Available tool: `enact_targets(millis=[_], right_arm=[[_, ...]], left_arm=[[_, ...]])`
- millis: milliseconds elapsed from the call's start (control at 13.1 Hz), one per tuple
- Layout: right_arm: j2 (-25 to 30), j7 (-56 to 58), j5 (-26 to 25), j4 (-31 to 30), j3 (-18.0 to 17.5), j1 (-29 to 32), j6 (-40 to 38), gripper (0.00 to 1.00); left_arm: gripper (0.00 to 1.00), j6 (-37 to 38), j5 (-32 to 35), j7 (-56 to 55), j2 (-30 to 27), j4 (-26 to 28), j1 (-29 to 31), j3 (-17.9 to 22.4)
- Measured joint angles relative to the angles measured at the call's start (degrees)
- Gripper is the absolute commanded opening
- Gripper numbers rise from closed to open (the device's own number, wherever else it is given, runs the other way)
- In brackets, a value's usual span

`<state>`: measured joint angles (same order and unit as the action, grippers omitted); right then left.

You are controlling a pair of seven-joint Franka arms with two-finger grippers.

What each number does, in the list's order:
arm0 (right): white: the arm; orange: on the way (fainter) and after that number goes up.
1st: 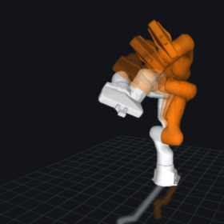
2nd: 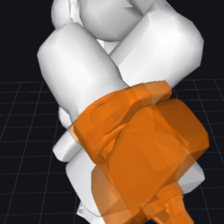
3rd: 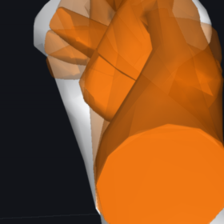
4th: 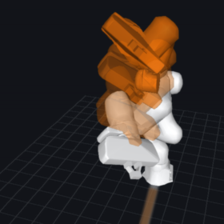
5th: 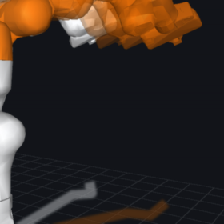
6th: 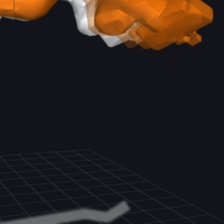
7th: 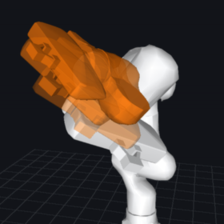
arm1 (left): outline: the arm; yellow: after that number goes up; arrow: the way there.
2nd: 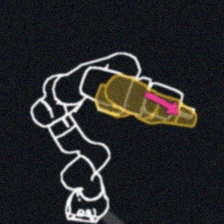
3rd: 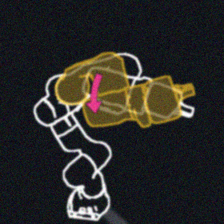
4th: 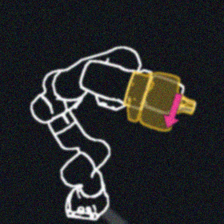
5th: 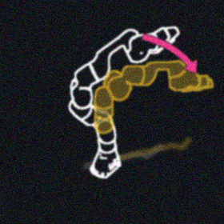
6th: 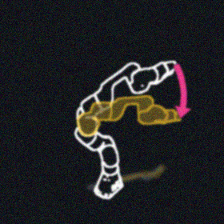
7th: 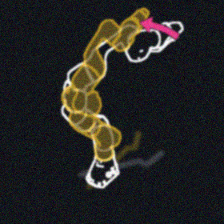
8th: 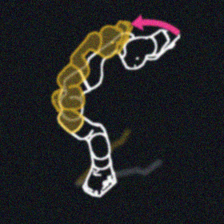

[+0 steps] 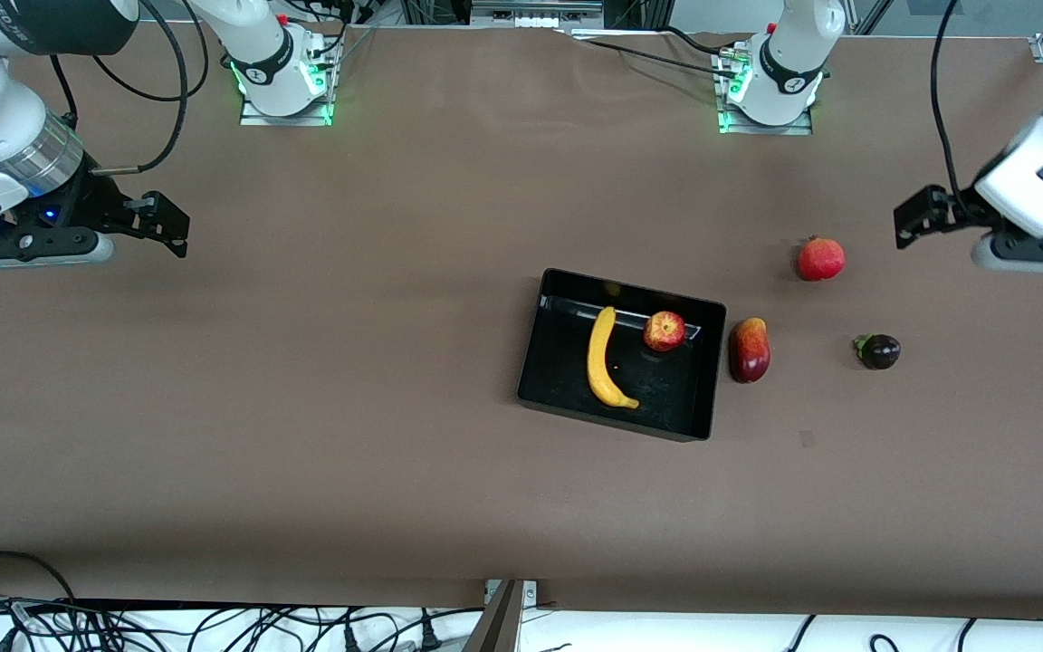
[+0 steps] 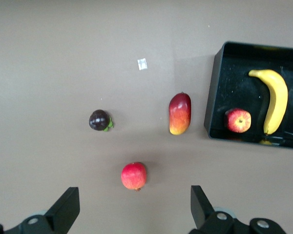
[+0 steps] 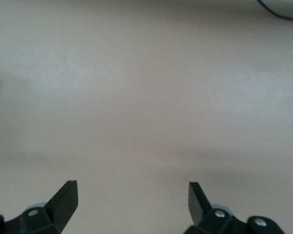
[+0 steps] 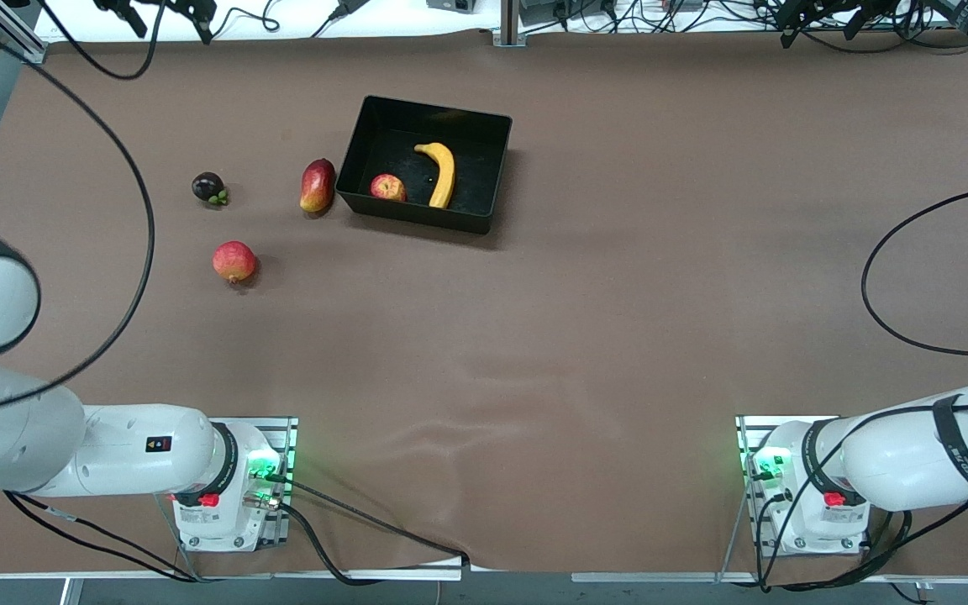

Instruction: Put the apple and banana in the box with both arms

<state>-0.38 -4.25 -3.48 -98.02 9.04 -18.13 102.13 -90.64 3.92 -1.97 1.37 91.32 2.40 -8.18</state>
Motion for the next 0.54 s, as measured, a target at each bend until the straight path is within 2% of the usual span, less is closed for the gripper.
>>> enact_targets(millis=[153,536], right_arm=[[0.0,0.0,0.0,0.0,0.0,0.0,0.0,1.00],[0.0,0.0,0.0,0.0,0.0,0.0,0.0,1.00]], left_arm=[[1.00,-0.7,-0.1,-1.0,-2.3,3.4,-0.3,0.0],[1.00,-1.4,-0.1,-1.3,-1.3,3.2,-0.9,-0.2]])
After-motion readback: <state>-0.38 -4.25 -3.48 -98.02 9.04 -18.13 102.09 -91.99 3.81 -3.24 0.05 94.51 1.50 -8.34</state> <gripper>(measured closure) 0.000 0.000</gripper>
